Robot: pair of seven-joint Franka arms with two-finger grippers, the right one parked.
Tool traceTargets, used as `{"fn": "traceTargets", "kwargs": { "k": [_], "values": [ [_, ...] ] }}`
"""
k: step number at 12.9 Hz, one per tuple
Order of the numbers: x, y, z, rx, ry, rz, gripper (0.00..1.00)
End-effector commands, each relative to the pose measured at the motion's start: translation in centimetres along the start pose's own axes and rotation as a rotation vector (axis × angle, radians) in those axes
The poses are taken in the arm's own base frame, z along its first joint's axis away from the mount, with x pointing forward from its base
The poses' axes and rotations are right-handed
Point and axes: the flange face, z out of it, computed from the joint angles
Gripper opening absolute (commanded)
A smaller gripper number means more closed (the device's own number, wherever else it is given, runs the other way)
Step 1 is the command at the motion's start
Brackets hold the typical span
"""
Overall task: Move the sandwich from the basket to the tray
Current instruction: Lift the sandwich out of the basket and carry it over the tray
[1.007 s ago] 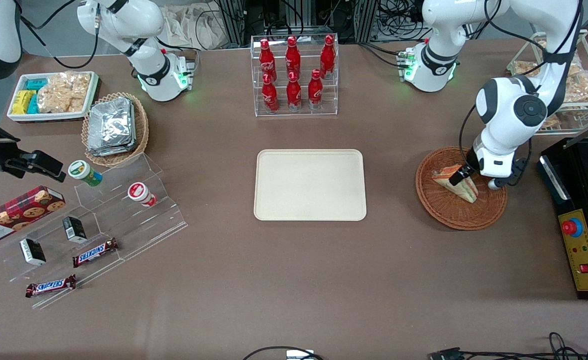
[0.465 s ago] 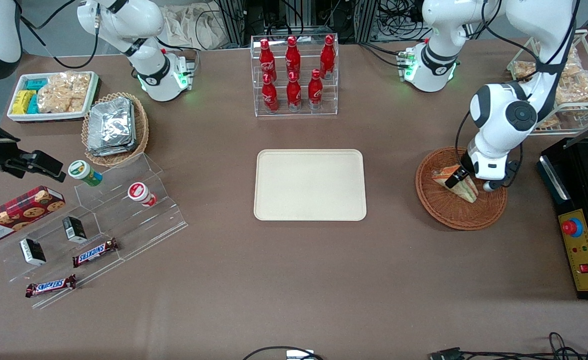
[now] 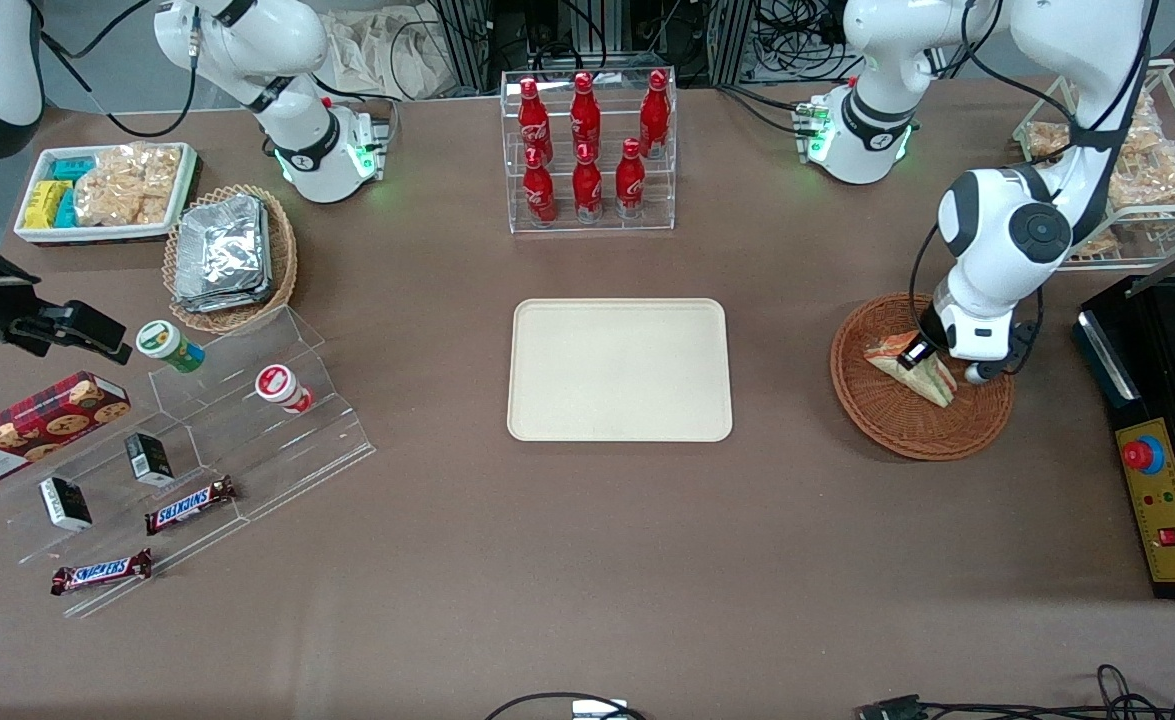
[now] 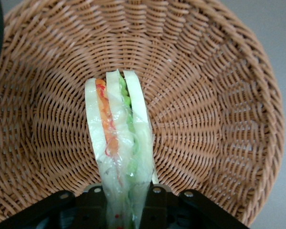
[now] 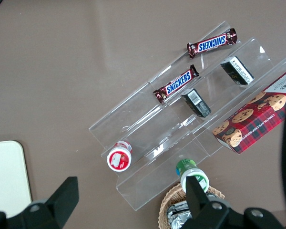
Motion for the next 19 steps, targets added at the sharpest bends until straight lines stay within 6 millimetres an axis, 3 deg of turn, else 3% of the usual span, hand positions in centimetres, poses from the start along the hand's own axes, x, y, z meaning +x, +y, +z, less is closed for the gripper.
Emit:
{"fn": "traceTargets", "kwargs": {
  "k": [1,4,10,15,19],
  "values": [
    [0.5,0.6,-4.4,0.030,0.005,0.016,0.04],
    [1.1,2.5,-9.6,0.042,0.013,0.106,0.04],
    [-3.5,11.4,-16.2,0.087,-0.014,0.348,0.08],
    [-9.3,17.1,-17.8,0.050,0.020,0.519,0.10],
    [-14.2,21.2,-17.2,0.006,0.020,0.637,0.06]
  ]
}}
